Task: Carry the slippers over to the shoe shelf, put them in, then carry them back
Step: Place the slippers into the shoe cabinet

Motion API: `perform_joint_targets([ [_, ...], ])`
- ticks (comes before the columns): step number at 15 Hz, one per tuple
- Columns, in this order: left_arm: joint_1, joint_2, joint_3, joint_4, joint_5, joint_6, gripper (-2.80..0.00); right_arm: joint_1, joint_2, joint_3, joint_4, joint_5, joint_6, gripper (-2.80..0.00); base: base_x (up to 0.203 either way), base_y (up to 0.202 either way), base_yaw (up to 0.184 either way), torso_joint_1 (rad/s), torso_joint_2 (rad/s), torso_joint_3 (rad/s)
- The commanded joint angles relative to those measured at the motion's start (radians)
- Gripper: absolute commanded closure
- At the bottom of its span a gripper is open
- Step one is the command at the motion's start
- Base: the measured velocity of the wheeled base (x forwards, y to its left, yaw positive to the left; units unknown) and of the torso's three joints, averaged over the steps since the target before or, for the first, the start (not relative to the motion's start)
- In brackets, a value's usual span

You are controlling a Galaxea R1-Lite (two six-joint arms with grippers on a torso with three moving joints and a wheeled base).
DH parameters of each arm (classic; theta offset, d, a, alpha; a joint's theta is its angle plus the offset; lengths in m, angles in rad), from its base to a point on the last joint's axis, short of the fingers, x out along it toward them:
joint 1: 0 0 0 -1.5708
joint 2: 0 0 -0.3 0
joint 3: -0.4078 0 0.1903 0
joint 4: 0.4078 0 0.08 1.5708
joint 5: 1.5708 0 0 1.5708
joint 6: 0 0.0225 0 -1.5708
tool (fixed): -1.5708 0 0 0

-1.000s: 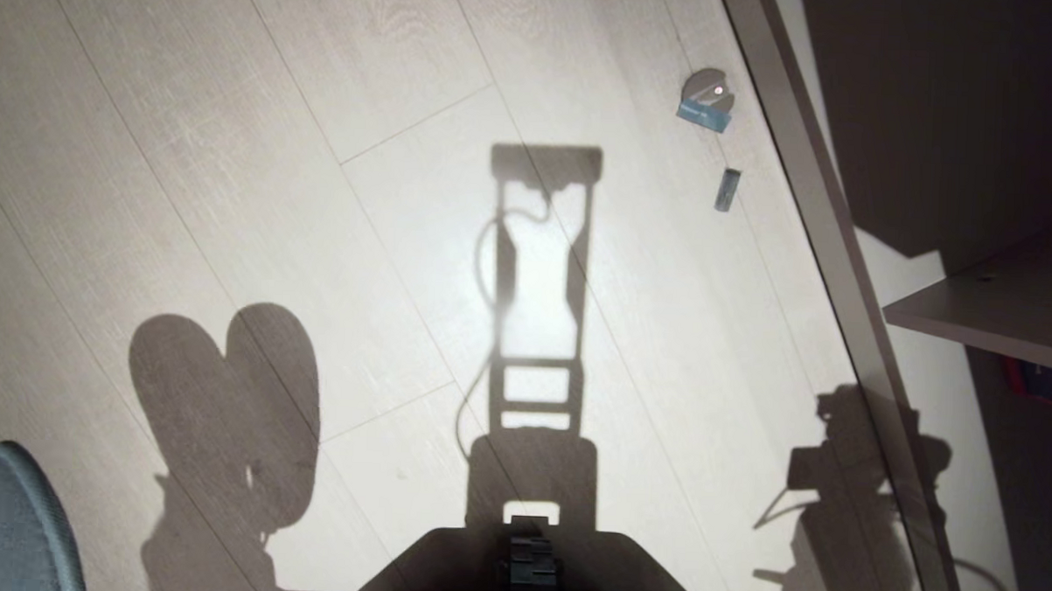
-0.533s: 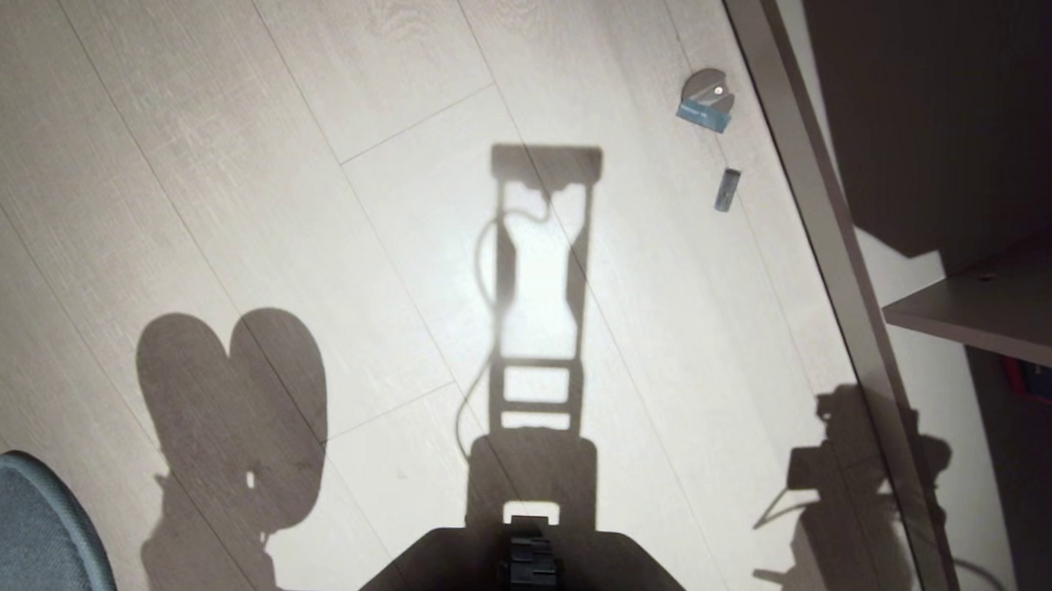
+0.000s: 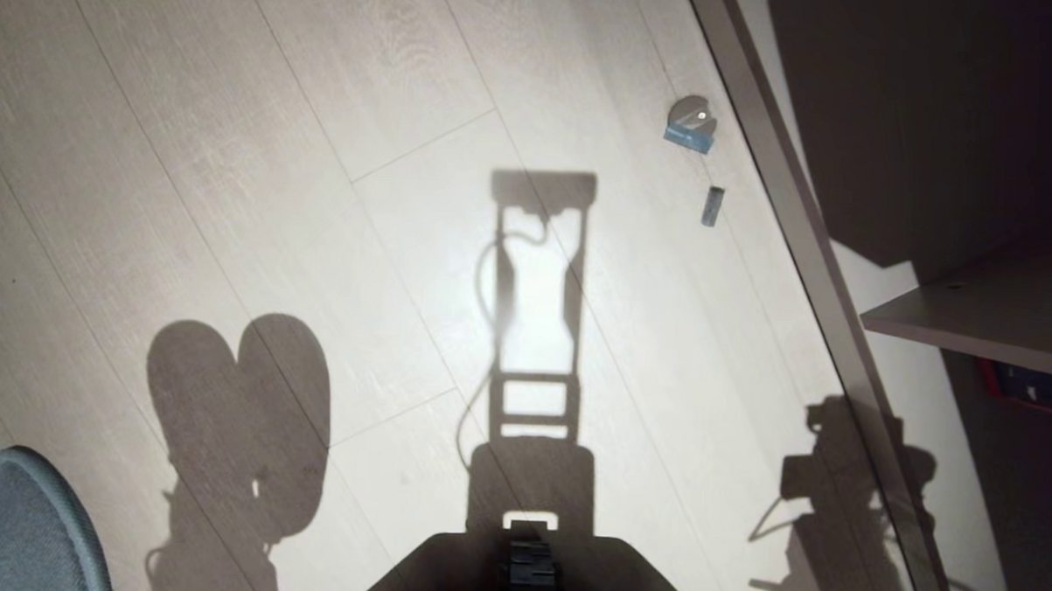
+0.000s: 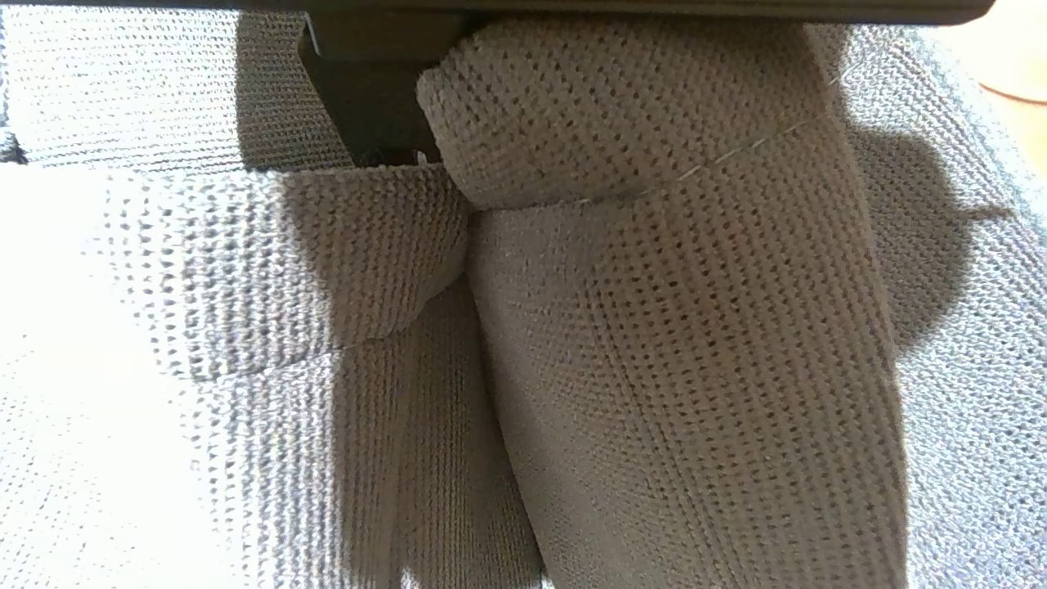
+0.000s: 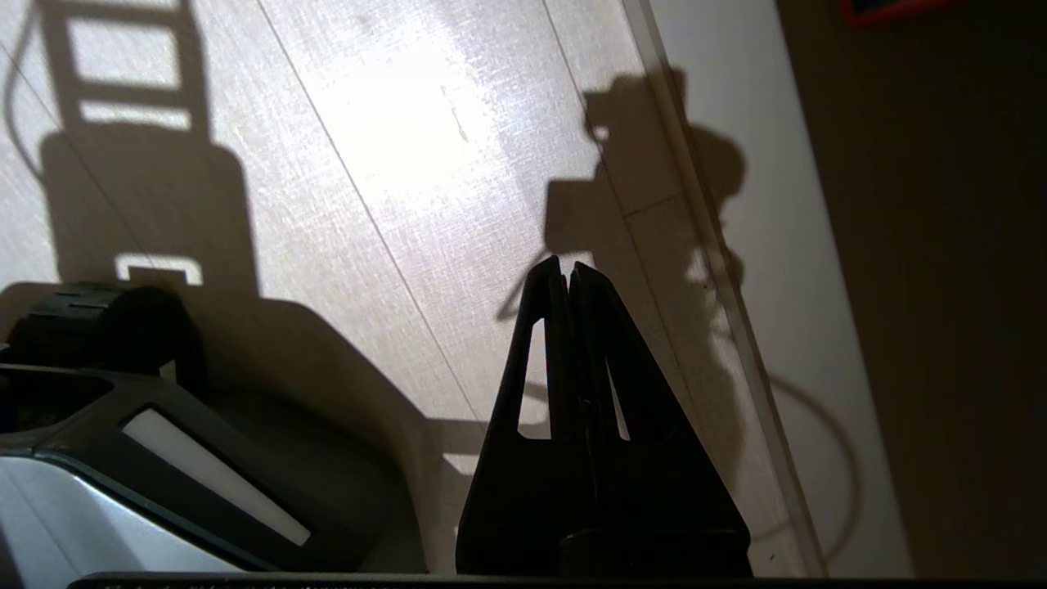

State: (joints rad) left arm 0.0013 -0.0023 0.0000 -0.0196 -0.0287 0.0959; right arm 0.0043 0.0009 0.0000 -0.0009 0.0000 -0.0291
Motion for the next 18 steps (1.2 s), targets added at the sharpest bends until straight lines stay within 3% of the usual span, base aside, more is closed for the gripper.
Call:
perform_joint_targets([
  [1,0.000,0.002,0.009,-0.002,0.000,-0.001,0.00,0.000,0.001,0.000,-0.001,0.000,-0.002,0.00,0.000,0.000,0.000,0.002,0.00,0.192],
  [18,0.000,0.002,0.008,-0.002,0.003,-0.031,0.00,0.000,0.001,0.000,-0.001,0.000,-0.002,0.00,0.000,0.000,0.000,0.002,0.00,0.201],
])
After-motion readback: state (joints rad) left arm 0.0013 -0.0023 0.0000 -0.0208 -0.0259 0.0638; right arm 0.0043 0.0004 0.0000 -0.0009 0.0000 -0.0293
